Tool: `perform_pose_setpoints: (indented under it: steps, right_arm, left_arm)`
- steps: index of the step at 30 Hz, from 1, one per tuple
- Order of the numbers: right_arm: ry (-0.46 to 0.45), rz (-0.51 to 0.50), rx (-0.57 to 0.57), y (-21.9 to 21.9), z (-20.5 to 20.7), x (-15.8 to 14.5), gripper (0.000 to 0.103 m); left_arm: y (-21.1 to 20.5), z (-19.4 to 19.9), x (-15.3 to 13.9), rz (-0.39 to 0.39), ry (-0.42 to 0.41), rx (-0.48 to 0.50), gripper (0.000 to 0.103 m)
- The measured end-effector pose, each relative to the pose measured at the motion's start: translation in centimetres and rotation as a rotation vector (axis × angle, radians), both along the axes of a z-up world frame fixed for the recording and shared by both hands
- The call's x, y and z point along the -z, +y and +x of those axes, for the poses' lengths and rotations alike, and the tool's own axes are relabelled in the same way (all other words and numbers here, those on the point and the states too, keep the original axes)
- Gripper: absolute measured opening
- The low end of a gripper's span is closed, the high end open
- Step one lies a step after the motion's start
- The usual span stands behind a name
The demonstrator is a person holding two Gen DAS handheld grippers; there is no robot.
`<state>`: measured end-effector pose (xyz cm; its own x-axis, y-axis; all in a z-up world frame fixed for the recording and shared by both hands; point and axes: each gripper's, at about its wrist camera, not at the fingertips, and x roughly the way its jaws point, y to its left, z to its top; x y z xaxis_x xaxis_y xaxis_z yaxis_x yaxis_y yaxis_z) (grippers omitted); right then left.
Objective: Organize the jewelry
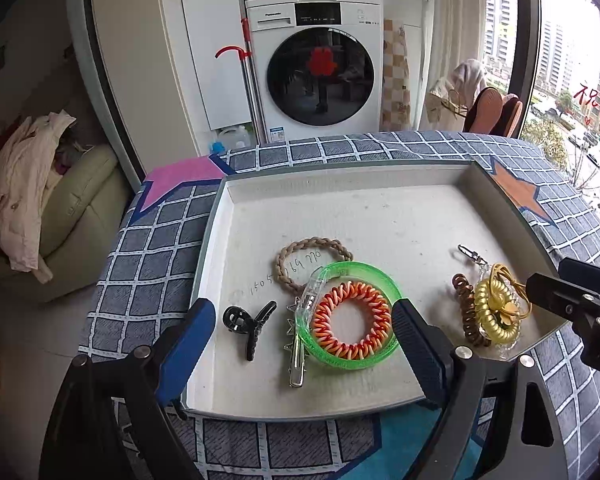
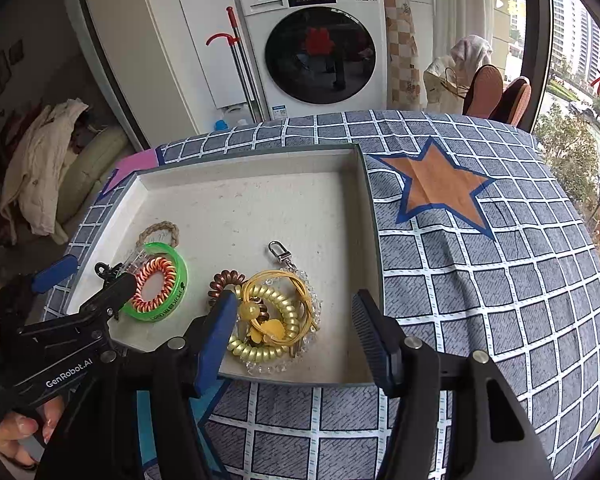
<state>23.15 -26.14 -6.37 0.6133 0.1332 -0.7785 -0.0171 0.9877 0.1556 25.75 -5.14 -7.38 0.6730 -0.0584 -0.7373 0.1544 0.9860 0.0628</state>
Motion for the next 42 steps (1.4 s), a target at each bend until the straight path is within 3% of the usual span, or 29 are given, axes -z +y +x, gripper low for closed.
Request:
perform_pose_setpoints:
  steps: [3,5,9,10,12,18,42]
  right_arm:
    - [-0.014,0.002,0.005,0.0,-1.0,-0.2,0.073]
    - [-0.038,-0.003,0.010,0.1,-1.9,-0.5,0.081]
    - [-0.085,0.000,0.014,0.4,-4.0,-1.2,0.083]
    - [-0.098,-0.001,0.014,0.4,-4.5,-1.4,0.086]
    - [-0.142,-0.005,0.018,0.6,-5.8,-1.8,0.103]
    - [-0.234,-0.020,0.023,1.6,-9.0,-3.1,0.103]
    - [-0.246,-0.088,0.034,3.2,-13.1,-3.7,0.103]
  left_arm:
    - [0.3,-0.9,-0.8,-0.015,-0.016,0.001,0.103]
    - [0.6,-1.6,-1.3,-0.020,-0.025,-0.005,0.103]
    - [1.2,-3.5,-2.0,-0.044,-0.041,-0.010,0.103]
    - [1.3,-4.0,-2.1,-0.051,-0.044,-0.011,0.103]
    - [1.4,-5.1,-2.4,-0.049,-0.057,-0.017,0.103]
    - [1.8,-8.4,-3.1,-0.050,-0.091,-0.037,0.103]
    - [3.9,-14.3,-3.5,-0.079,-0.110,-0.099,0.103]
